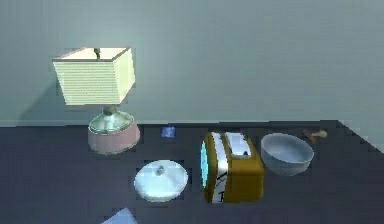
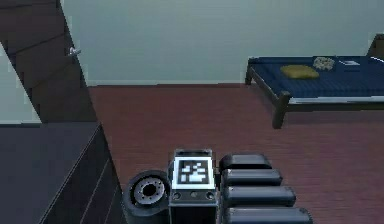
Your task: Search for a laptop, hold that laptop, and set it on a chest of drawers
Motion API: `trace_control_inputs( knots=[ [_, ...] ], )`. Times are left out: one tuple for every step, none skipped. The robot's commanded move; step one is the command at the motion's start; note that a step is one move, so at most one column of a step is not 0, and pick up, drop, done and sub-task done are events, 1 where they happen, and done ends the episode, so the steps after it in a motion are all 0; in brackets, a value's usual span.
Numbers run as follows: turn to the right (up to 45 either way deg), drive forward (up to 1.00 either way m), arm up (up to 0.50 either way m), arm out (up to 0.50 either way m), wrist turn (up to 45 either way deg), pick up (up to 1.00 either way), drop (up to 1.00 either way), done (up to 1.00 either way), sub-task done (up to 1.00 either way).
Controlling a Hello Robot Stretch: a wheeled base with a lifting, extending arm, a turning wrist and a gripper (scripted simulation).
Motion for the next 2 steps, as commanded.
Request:
trace_control_inputs(
  knots=[
    [-6.0,0.00,0.00,0.00,0.0,0.00,0.00,0.00,0.00],
    [12.0,0.00,0.00,0.00,0.0,0.00,0.00,0.00,0.00]
  ],
)
